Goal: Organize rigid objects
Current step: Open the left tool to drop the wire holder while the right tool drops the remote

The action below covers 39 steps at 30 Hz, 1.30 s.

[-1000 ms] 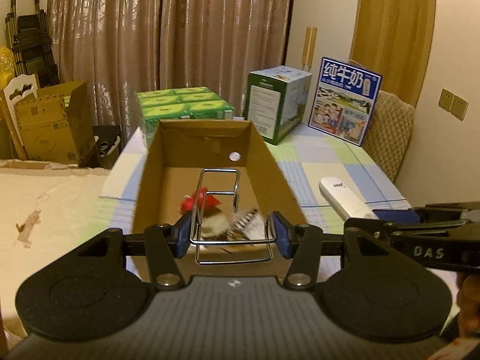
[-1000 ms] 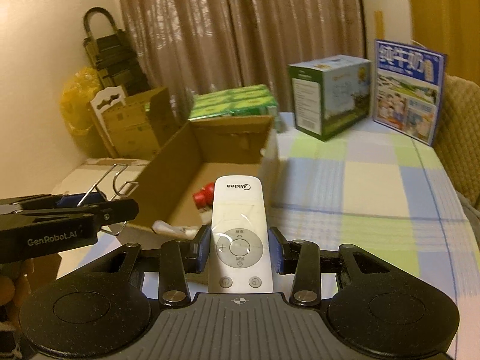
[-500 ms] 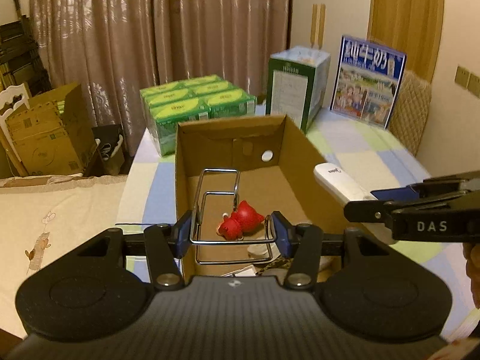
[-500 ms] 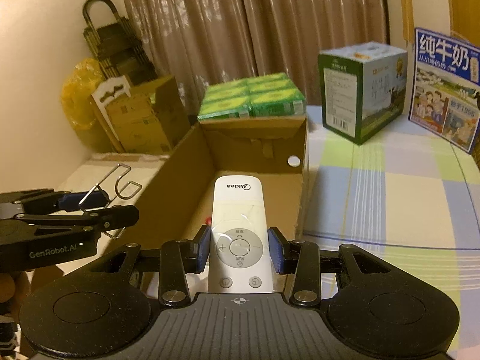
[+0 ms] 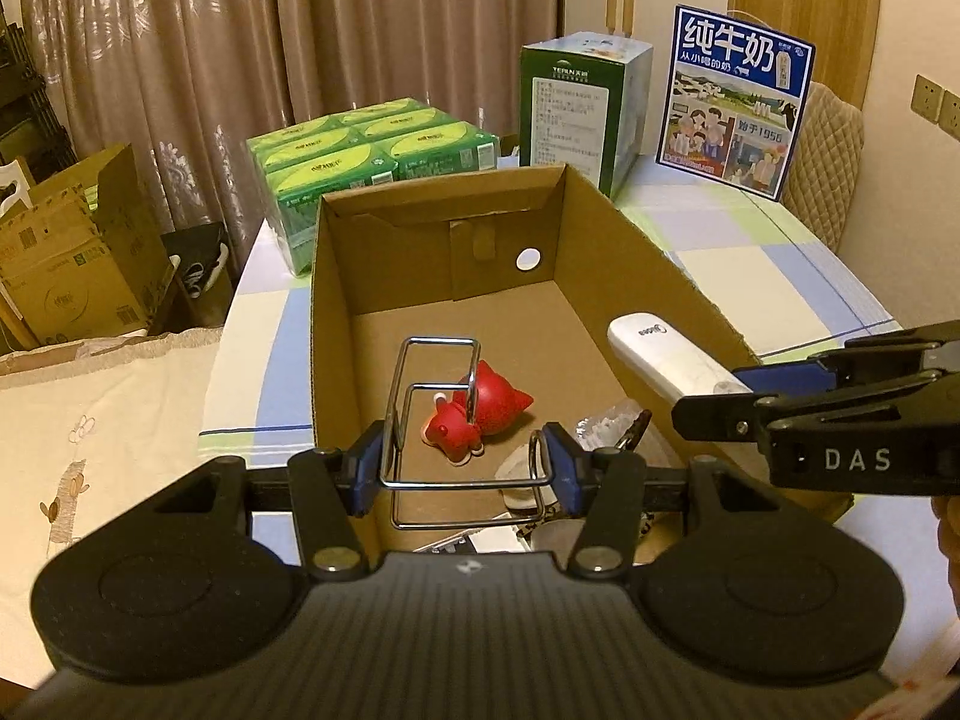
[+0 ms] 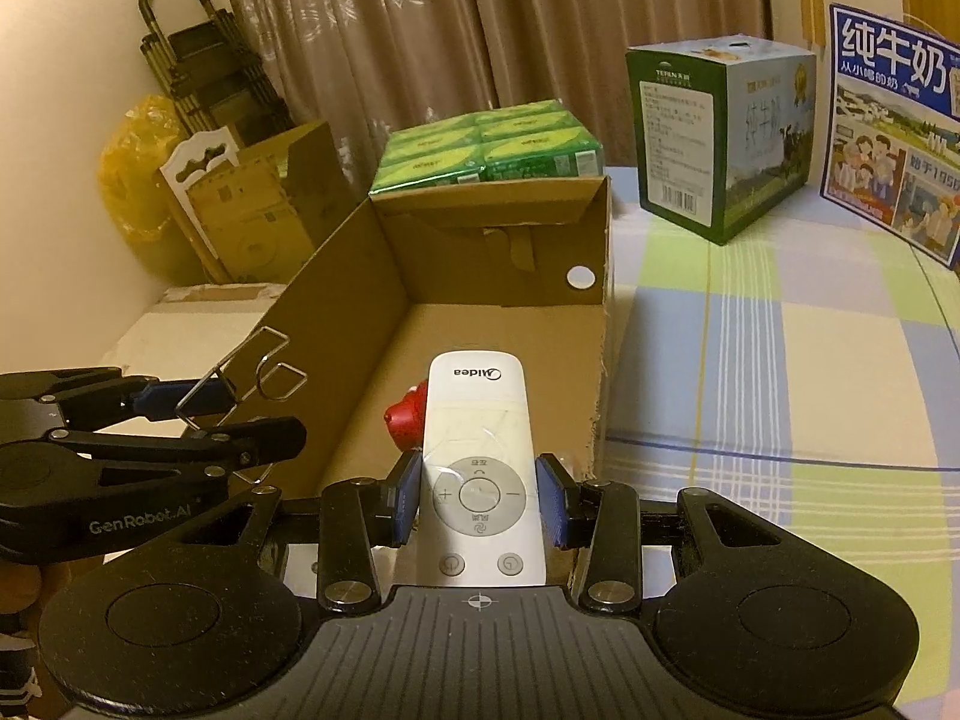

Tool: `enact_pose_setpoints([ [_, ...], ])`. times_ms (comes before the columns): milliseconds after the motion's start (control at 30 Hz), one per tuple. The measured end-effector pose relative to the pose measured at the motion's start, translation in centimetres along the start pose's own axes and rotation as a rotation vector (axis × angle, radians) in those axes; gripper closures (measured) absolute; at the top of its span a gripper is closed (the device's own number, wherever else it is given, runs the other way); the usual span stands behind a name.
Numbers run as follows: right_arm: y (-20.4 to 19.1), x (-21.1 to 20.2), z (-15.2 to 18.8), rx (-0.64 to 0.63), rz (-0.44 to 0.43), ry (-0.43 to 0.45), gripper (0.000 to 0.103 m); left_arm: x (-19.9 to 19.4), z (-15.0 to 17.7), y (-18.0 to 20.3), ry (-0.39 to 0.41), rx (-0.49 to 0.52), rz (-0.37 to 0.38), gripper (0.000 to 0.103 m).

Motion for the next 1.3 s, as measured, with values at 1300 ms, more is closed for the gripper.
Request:
enact_pose_setpoints([
  [1300, -0.3, 0.3, 0.0, 0.018, -0.008, 0.002, 0.065, 0.2, 0.0, 0.0, -0.010, 0.001, -0.018, 0.052],
])
Point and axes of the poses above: each gripper's, at about its wrist camera, not at the fingertips, and x roughly the way its jaws point, y to its right, z to its underside, the point moved 10 cm from there along x, roughly the way its jaws point, and after that the axes turned 1 degree about -z, right-handed, at the moved point
